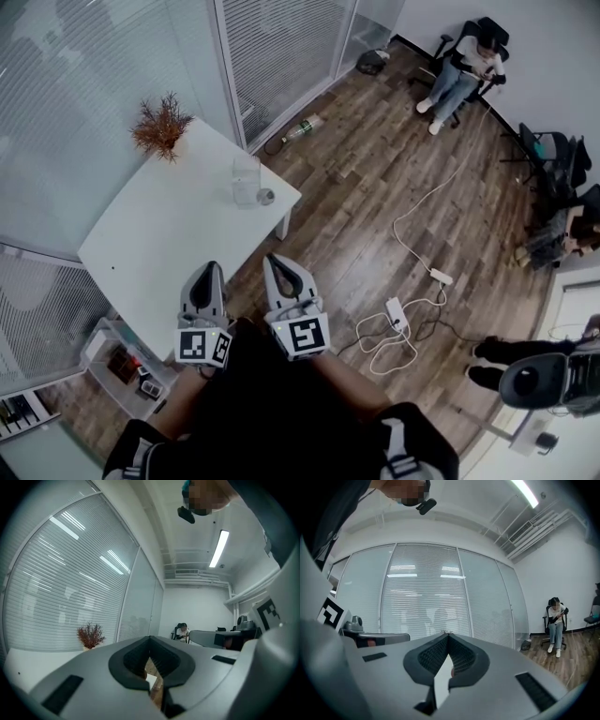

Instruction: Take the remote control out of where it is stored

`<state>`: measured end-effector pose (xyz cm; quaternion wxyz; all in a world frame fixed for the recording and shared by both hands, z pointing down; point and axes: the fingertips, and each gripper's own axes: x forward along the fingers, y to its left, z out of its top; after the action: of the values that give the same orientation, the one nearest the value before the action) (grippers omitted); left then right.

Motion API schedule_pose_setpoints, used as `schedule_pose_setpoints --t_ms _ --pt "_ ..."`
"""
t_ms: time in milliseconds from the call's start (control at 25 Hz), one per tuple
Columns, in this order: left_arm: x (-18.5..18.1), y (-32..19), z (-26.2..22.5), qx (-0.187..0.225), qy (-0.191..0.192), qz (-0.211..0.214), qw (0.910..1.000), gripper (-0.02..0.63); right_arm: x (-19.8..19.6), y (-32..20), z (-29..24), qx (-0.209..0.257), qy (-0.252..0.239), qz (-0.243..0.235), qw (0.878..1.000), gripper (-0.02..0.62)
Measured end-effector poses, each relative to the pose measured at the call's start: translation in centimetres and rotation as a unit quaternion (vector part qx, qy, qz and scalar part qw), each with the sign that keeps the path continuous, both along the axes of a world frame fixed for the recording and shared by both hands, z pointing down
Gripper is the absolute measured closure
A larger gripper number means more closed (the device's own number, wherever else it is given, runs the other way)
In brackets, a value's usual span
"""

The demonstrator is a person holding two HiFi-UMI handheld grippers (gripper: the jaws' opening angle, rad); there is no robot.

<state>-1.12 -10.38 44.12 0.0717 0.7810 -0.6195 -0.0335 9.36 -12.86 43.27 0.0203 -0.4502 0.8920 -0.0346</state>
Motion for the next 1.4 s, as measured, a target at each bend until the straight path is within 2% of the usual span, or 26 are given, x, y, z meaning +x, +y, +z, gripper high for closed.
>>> schedule_pose_setpoints --t_ms 360,800,1040,1400 --pt "-2.0 -2.5 0.0 0.0 -0.004 -0.004 1.0 0.601 -1.7 -2.6 0.5 -0.003 0.003 -0.003 1.0 0.595" --pt "-6.5 -7.0 0.7 0.0 0.005 0.04 0.9992 0.601 -5.8 -6.7 0.6 -0.002 0.0 0.045 0.999 0.595" --pt "-7.2 -8.5 1.6 -0.007 0.021 0.058 0.9981 0.601 -6.0 -7.5 2.0 -0.021 0.018 0.067 0.997 0.595" --pt "-7.5 -11.7 2.8 -0.015 0.021 0.038 0.999 0.601 -6.0 -11.4 4.6 -0.039 0.042 0.053 0.997 0.595"
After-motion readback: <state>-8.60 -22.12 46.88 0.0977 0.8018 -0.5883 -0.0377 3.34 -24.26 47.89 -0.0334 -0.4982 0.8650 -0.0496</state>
